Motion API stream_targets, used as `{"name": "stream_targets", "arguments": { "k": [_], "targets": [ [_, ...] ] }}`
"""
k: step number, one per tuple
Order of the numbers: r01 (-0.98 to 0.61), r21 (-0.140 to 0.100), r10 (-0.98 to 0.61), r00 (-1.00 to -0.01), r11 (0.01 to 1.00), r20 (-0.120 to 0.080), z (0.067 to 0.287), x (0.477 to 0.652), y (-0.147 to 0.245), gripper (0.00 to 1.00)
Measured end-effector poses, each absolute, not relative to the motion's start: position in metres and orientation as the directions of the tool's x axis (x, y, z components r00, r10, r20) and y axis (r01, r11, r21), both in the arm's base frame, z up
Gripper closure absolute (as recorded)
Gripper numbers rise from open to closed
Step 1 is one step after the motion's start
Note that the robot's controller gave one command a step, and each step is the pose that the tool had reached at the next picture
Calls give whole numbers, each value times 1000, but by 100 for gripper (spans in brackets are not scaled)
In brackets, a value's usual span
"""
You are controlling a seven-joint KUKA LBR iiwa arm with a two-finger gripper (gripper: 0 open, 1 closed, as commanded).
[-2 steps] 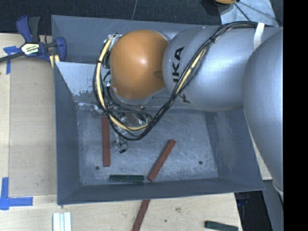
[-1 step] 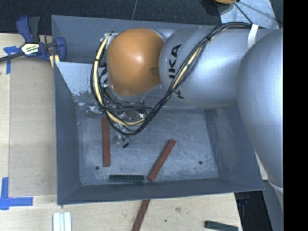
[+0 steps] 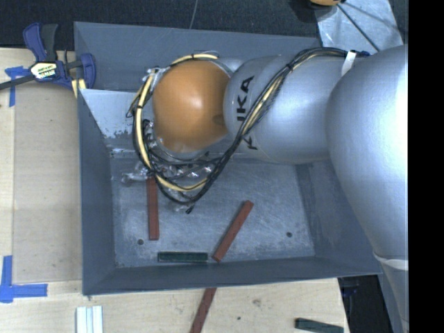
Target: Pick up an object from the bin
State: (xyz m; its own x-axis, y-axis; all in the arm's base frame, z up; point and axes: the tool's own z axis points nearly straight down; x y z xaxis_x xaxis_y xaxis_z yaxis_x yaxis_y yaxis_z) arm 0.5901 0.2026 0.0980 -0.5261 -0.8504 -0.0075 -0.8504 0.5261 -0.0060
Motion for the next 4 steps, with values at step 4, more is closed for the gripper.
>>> {"name": "stream_targets", "arguments": {
  "k": [4],
  "targets": [
    [-933,6,-933,-360,360,2,88,591,225,100]
  ]
}}
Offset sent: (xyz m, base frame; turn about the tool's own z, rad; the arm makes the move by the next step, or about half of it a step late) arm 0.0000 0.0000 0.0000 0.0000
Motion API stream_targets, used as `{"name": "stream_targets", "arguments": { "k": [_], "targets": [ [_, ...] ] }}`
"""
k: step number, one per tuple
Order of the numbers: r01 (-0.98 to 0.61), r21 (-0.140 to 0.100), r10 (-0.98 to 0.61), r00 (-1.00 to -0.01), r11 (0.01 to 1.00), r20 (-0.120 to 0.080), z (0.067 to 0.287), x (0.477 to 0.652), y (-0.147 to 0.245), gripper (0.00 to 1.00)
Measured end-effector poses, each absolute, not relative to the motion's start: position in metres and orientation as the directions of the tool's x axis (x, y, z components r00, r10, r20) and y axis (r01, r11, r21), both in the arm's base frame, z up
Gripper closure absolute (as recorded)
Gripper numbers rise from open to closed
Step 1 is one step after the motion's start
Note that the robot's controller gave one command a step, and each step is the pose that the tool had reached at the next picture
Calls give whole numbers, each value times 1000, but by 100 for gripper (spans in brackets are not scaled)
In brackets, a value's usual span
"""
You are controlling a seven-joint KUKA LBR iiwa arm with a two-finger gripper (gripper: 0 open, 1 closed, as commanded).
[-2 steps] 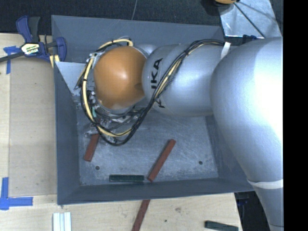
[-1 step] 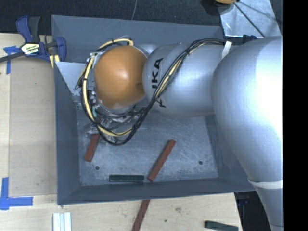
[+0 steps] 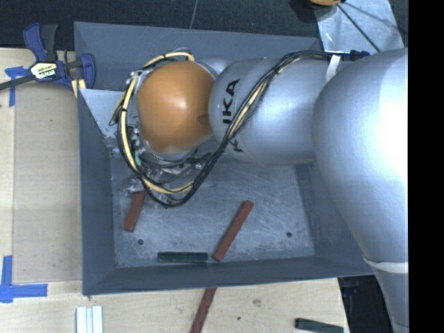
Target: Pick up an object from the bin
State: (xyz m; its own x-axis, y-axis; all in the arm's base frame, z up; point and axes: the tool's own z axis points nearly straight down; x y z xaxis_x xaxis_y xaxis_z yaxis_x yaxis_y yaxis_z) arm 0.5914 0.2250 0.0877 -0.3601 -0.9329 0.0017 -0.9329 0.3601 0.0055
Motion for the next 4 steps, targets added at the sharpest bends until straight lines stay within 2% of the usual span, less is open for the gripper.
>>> {"name": "stream_targets", "arguments": {
  "k": [2,4],
  "targets": [
    [-932,-3,-932,-361,361,-5,120,594,226,100],
    [-932,-1,-932,-363,363,-3,140,594,225,100]
  ]
}}
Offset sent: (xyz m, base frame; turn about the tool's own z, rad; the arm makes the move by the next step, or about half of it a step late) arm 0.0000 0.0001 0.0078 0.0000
